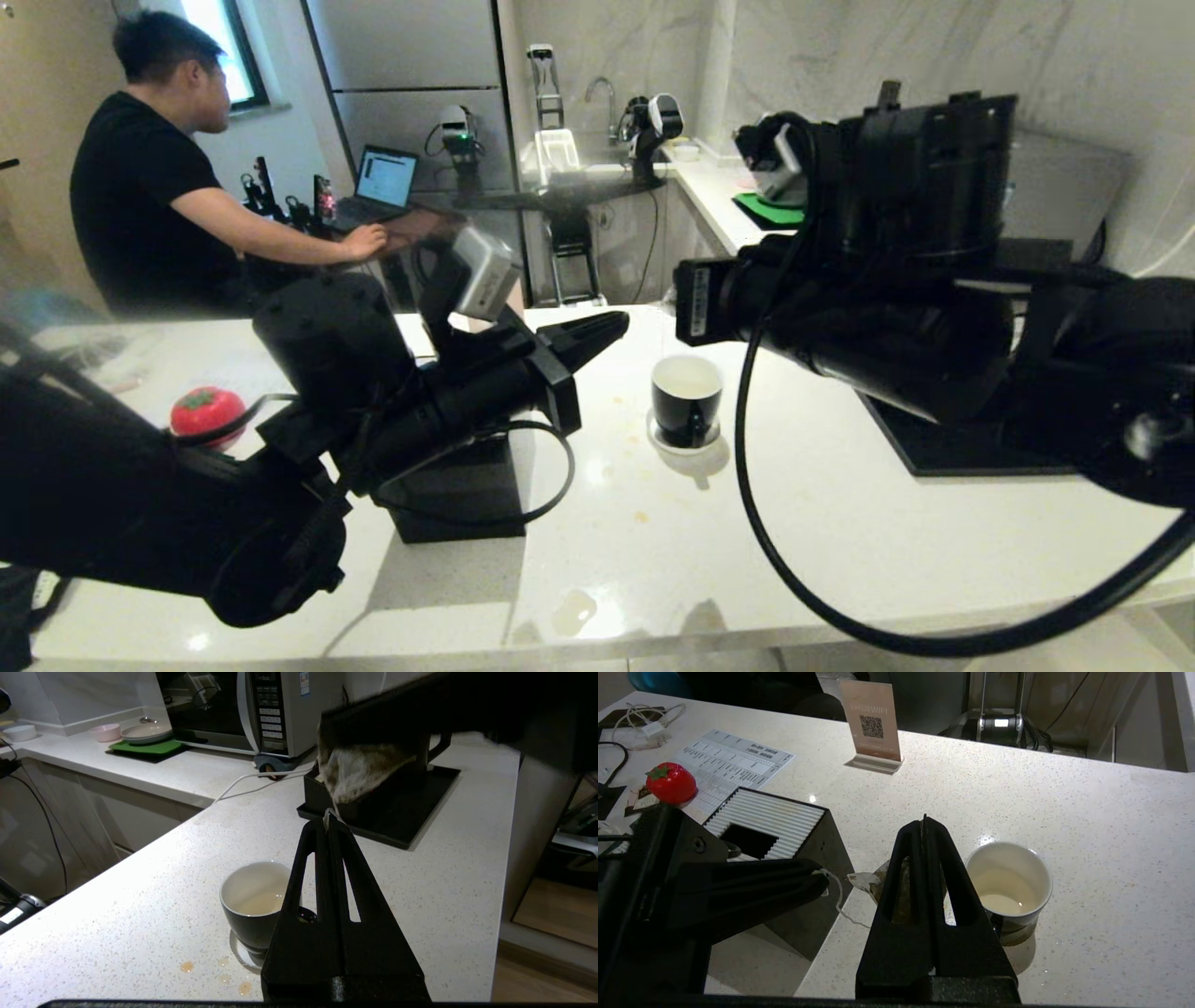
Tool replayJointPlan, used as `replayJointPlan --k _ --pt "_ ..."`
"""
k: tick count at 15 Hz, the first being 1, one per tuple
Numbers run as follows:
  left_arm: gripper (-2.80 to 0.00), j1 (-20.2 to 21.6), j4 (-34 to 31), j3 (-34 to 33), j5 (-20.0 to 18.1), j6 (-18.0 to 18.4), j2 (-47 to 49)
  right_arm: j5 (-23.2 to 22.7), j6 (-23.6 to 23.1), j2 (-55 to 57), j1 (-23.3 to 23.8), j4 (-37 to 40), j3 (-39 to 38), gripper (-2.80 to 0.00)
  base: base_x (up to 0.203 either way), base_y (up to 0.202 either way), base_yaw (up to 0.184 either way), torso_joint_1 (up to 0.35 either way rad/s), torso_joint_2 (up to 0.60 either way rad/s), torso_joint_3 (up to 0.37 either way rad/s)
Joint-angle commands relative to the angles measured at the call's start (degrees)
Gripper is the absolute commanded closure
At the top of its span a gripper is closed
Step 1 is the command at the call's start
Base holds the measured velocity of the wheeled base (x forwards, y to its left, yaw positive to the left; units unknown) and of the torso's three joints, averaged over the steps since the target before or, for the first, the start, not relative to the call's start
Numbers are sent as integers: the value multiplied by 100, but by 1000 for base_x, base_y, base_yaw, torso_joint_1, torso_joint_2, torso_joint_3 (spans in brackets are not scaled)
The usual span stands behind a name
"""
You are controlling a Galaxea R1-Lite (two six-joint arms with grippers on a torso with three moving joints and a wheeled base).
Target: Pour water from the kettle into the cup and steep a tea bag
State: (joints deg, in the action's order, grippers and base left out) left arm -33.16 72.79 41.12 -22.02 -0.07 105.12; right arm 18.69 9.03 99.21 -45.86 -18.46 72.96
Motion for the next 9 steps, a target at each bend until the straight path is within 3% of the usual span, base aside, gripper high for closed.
replayJointPlan --k 1,9 --pt "0 2 42 -7 -13 -1 -18 12 11 54 -11 -192 -280 0 0 0 0 0 0 0" --pt "0 11 42 -7 4 -99 -44 12 126 19 -11 -272 -775 0 0 0 0 0 0 0"
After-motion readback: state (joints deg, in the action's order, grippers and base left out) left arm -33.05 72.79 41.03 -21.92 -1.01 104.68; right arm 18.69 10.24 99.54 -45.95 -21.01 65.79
